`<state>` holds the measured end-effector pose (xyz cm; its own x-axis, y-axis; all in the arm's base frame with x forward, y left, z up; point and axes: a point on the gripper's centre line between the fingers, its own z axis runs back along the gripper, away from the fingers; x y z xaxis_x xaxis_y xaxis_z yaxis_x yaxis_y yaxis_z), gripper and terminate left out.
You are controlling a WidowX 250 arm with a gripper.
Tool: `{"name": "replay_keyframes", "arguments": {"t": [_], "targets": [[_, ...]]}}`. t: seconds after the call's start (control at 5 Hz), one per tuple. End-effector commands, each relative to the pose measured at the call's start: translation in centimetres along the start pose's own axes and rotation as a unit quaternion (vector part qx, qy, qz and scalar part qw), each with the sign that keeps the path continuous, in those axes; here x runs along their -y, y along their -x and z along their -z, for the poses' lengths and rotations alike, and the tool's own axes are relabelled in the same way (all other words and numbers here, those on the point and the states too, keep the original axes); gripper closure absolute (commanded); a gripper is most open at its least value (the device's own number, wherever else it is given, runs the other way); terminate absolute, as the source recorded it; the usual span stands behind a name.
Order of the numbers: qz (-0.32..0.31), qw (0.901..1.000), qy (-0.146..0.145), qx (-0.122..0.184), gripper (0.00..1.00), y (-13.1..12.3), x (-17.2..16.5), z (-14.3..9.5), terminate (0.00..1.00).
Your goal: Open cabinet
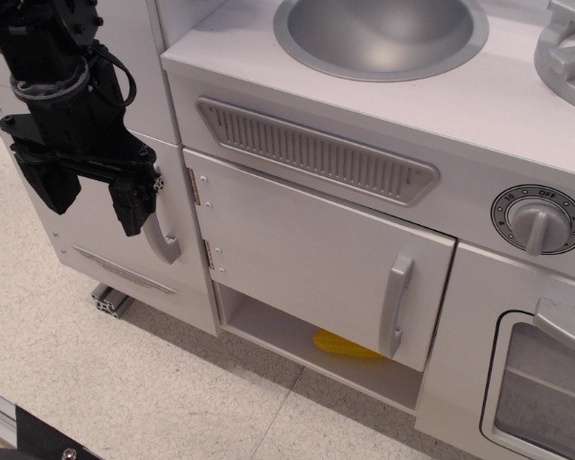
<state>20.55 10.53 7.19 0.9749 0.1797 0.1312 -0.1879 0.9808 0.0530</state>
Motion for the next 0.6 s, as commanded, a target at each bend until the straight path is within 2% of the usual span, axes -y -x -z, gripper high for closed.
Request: {"name": "replay_keyframes", "arguments": {"t": [0.0, 0.2, 0.4], "targets": [[0.0, 1.0, 0.0, 0.0, 0.0, 0.0, 0.0, 0.0, 0.0], [0.047, 0.9984, 0.023, 0.021, 0.0, 1.0, 3.0, 1.6, 0.0], [0.068, 0.9959, 0.011, 0.058, 0.0, 1.2, 6.4, 3.4, 0.0]]}}
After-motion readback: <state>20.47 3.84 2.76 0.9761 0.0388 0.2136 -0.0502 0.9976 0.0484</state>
